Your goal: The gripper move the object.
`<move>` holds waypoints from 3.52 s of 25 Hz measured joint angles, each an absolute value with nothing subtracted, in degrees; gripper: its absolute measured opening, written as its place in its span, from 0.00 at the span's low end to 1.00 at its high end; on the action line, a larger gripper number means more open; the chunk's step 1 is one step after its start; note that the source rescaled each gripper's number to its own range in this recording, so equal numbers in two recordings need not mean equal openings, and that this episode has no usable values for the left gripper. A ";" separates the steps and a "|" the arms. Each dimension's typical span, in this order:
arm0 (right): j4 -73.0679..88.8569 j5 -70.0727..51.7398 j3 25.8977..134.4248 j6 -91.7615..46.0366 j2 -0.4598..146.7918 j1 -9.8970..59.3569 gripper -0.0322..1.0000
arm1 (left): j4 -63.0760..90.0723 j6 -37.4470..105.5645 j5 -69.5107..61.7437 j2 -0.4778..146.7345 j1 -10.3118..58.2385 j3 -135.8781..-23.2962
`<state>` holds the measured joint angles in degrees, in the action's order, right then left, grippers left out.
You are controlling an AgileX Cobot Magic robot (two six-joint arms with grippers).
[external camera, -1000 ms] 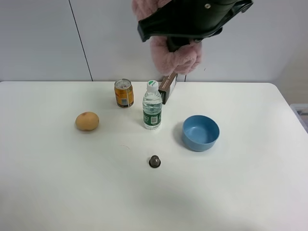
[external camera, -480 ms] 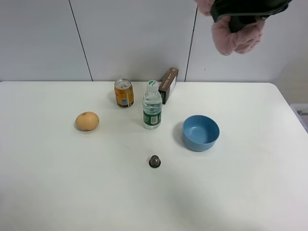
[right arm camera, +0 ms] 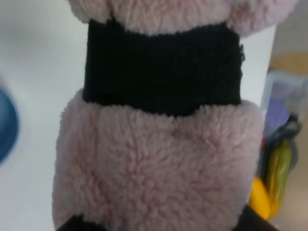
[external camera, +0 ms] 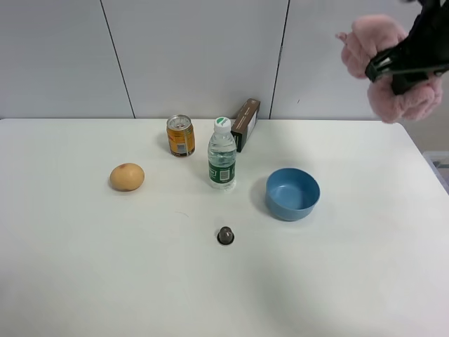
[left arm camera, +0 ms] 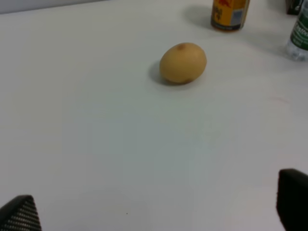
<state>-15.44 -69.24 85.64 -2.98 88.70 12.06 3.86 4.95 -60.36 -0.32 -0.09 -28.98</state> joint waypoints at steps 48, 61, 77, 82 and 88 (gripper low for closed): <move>-10.42 -39.14 73.66 -1.70 110.89 5.84 1.00 | 3.91 4.95 -60.36 -0.32 -0.09 -28.98; -7.88 -68.80 76.50 -6.26 85.27 5.84 1.00 | 3.91 4.95 -60.36 -0.32 -0.09 -28.98; -7.69 -69.69 76.44 -5.74 67.24 -1.04 1.00 | 3.91 4.95 -60.36 -0.32 -0.09 -28.98; -7.88 -69.48 71.64 -3.12 58.06 -1.04 1.00 | 3.91 4.95 -60.36 -0.32 -0.09 -28.98; -7.82 -69.71 57.64 1.42 41.81 -1.04 1.00 | 3.91 4.95 -60.36 -0.32 -0.09 -28.98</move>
